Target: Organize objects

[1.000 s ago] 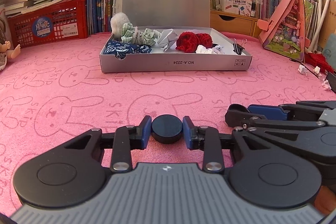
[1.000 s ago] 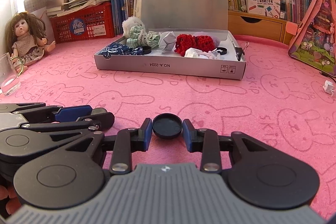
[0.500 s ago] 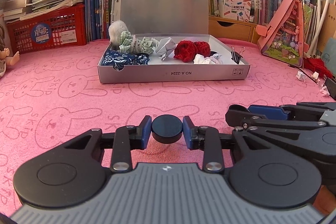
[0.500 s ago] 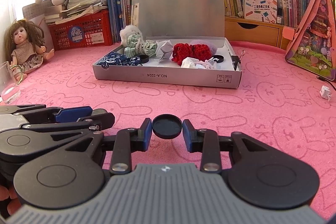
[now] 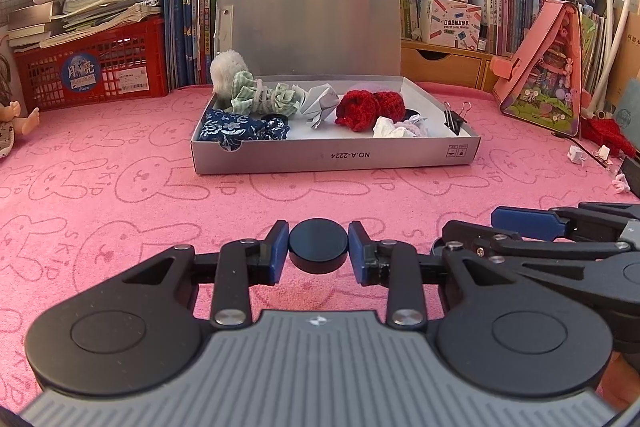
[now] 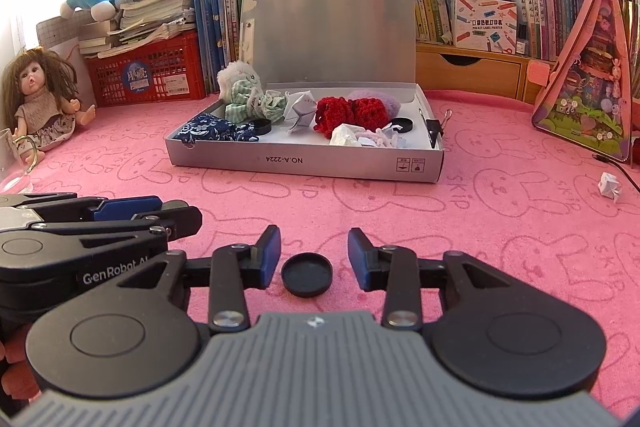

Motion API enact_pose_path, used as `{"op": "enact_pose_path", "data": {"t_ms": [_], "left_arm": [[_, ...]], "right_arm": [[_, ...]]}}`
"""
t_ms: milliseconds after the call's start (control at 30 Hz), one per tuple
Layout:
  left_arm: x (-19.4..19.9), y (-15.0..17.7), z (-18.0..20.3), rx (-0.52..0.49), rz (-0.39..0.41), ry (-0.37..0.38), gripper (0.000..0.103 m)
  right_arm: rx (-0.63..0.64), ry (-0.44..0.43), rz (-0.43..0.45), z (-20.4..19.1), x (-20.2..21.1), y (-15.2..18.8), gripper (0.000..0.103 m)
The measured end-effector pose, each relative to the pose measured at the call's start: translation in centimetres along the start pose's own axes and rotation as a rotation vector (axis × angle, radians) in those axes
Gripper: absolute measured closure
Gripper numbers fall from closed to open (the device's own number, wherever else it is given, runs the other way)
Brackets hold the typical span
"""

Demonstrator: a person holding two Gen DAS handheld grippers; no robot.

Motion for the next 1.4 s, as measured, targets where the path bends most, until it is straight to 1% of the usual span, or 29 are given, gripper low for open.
{"op": "enact_pose_path", "data": {"t_ms": [100, 167, 367, 400, 467, 500, 533, 567, 667, 733, 1033, 1400], "left_arm": [[-0.2, 0.7, -0.4, -0.005, -0.013, -0.010, 0.066], [-0.2, 1.2, -0.6, -0.010, -0.018, -0.018, 0.066], [-0.9, 1.8, -0.9, -0.006, -0.037, -0.030, 0.066], [-1.1, 1.9, -0.9, -0.008, -0.038, -0.031, 0.066], [-1.3, 2.1, -0.5, -0.019, -0.015, -0.042, 0.066], [-1.4, 2.1, -0.4, -0.014, -0.018, -0.044, 0.067], [-1.3, 2.0, -0.3, -0.010, -0.019, -0.052, 0.067], [-1.3, 2.1, -0.4, -0.006, -0.018, -0.054, 0.067], [-0.9, 1.9, -0.8, 0.023, -0.031, -0.031, 0.067], [-0.6, 1.7, -0.6, 0.018, -0.025, -0.030, 0.067], [-0.2, 0.7, -0.2, 0.023, -0.015, -0.013, 0.067], [-0.2, 0.0, -0.5, 0.029, -0.007, -0.027, 0.067]], "right_arm": [[-0.009, 0.011, -0.022, 0.1, -0.5, 0.7, 0.037], [-0.012, 0.004, -0.033, 0.1, -0.7, 1.0, 0.033], [0.028, 0.020, -0.069, -0.7, -1.9, 0.9, 0.032], [0.041, 0.016, -0.071, -1.0, -2.0, 0.9, 0.035], [0.065, -0.004, -0.069, -1.8, -2.0, 0.8, 0.056], [0.083, -0.008, -0.065, -2.3, -1.8, 0.8, 0.063], [0.093, 0.012, -0.063, -2.7, -1.6, 0.7, 0.066], [0.093, 0.016, -0.063, -2.8, -1.6, 0.7, 0.066], [0.046, -0.031, -0.063, -2.3, -1.4, 0.7, 0.066], [0.030, -0.038, -0.063, -2.1, -1.2, 0.5, 0.066], [0.024, -0.018, -0.027, -1.6, -0.5, -0.2, 0.064], [0.009, -0.006, -0.012, -0.7, -0.2, -0.5, 0.064]]}}
Point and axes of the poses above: each gripper's, at about its wrist camera, not at the fingertips, and x roughly against the way its jaws point, z to its right, y to its underside, the point moved 1 cm from there along -x, roughly the way its jaws point, and after that the axes turned 5 degrees about x, right-handed, at the moved point
